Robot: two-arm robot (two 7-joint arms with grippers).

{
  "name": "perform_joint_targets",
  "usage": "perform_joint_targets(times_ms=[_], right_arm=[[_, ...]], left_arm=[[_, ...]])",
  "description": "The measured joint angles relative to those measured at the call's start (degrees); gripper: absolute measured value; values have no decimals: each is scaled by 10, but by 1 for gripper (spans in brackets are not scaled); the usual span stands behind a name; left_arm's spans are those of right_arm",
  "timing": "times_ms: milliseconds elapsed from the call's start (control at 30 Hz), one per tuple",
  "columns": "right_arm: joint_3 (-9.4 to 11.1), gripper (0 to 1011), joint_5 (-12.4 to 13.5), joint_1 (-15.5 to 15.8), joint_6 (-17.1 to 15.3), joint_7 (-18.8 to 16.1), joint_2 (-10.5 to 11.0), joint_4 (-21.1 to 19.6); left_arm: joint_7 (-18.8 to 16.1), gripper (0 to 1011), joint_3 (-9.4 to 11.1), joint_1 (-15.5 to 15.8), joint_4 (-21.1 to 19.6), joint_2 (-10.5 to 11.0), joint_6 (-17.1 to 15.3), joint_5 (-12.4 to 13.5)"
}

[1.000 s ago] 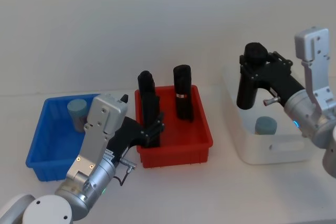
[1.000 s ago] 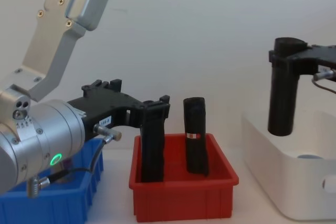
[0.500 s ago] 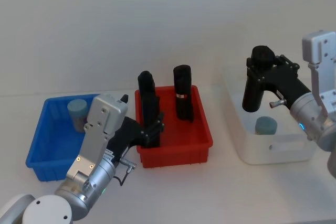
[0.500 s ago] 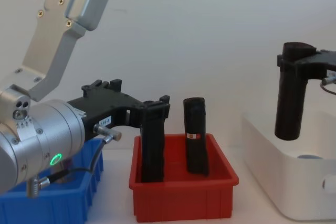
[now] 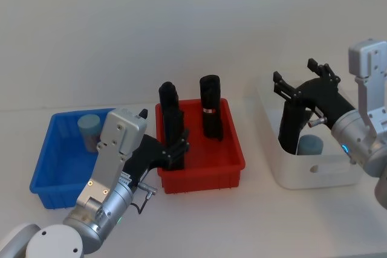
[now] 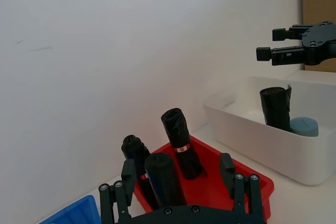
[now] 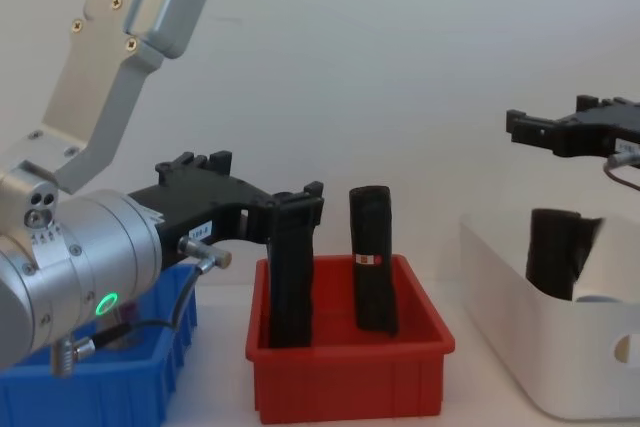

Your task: Pick the cotton swabs from the blue box and place them into the white box.

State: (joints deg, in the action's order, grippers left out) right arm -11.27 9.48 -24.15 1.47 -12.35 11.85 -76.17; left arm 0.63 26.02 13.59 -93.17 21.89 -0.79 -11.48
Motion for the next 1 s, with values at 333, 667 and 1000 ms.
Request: perform_joint_targets(times_ms=[333, 667, 1000], right_arm=[[-1, 1001, 5, 0, 6, -5, -1, 3], [-1, 1002, 7, 0, 8, -7, -1, 4], [-1, 1001, 8, 1, 9, -8, -1, 4]], left_arm=[[0, 1004, 0, 0, 0, 0, 0, 0], [0, 1004, 0, 0, 0, 0, 0, 0], [0, 1004, 0, 0, 0, 0, 0, 0]])
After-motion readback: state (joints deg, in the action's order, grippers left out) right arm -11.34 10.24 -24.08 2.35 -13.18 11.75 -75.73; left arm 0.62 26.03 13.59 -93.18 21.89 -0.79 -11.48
